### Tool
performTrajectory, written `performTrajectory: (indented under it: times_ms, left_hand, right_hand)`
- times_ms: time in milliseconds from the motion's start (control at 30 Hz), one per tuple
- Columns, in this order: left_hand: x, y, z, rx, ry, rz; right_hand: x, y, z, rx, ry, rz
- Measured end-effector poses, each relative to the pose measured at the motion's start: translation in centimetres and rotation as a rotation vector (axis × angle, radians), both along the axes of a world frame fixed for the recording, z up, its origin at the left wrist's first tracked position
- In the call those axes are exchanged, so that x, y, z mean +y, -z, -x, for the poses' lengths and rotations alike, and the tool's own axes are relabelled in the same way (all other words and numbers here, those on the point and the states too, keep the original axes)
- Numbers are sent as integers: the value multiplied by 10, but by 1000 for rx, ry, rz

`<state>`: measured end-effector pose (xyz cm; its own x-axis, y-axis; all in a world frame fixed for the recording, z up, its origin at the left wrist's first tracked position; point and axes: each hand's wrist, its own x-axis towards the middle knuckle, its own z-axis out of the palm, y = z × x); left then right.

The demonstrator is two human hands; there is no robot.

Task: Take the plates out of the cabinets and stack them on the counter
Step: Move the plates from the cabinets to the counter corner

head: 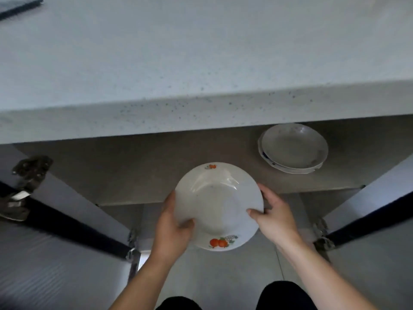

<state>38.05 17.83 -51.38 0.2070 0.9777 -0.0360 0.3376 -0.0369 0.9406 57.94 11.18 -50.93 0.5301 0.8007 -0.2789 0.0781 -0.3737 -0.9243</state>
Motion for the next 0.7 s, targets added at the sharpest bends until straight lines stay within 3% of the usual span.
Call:
performTrajectory:
  times_ms: [100,267,433,700]
  left_hand:
    - [-40,-43,22,109,9,62]
    - [-106,-159,49,122,-32,253]
    - [-145,-261,76,175,-102,333]
    - [-168,-406,91,250,-128,294]
  right_hand:
    - [-39,-34,23,7,-25,123]
    - [-106,-119,64,86,-68,256]
    - [-140,-225,87,126,-154,267]
    - [-151,-377,87,77,-192,202]
